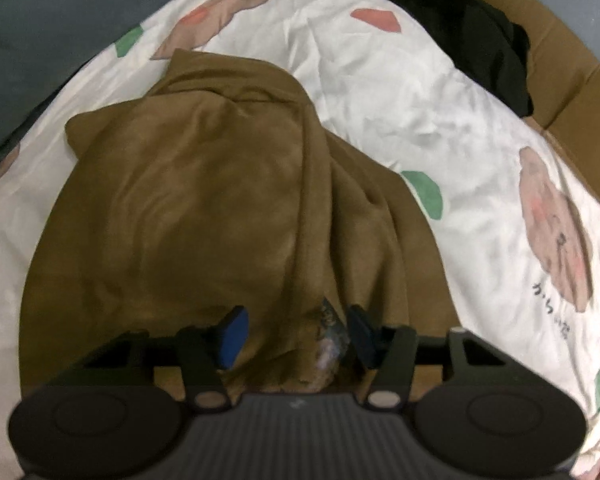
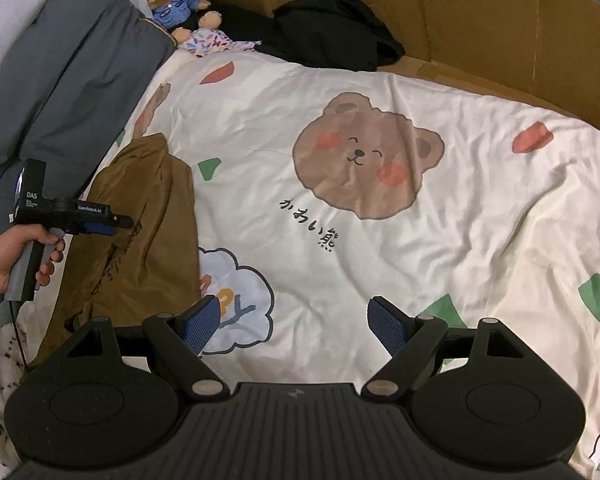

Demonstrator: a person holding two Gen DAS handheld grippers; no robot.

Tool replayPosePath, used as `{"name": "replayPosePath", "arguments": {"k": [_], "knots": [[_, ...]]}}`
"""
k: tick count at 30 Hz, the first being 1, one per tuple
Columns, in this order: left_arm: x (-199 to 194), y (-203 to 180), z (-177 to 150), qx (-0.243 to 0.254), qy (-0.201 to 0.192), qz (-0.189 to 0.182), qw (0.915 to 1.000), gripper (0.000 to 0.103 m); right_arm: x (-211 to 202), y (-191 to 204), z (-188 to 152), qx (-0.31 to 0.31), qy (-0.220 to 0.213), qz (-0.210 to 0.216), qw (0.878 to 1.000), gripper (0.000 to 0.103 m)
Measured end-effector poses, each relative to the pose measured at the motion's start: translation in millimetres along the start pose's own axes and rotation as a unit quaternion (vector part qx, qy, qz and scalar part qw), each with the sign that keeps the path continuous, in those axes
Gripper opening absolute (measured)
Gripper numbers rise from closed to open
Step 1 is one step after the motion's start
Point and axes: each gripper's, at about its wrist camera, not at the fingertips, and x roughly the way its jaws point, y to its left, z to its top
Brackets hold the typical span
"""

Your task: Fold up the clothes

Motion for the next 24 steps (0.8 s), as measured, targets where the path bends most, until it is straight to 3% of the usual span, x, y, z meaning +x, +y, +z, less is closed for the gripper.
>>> {"name": "replayPosePath", "arguments": {"k": [3,8,11,13,16,24], "knots": [[6.8,0.7,-2.3,0.0,0.011,0.022,0.9997,0.048,6.7,-5.6,2.3,0.0,0.0,-0.001,1.0,0.085],[9.9,5.7,-5.4,0.008,0.013,0.016,0.9998,0.045,1.6,-1.7,4.0,-0.004,-0.005,-0.002,1.0,0.085],[10.4,10.4,-4.8,0.003,0.012,0.011,0.9999,0.037,-1.5,0.7,5.1,-0.007,-0.007,-0.003,1.0,0.085],[9.2,13.6,-5.0,-0.006,0.01,0.003,0.9999,0.022,-3.6,2.4,5.8,-0.008,-0.009,-0.003,1.0,0.085],[7.3,11.2,-5.4,0.016,0.009,-0.001,0.9998,0.015,-6.8,4.8,6.8,-0.011,-0.012,-0.004,1.0,0.085],[-12.2,4.3,-4.0,0.036,-0.011,-0.055,0.9977,0.011,-15.2,11.3,9.6,-0.018,-0.019,-0.006,1.0,0.085]]}}
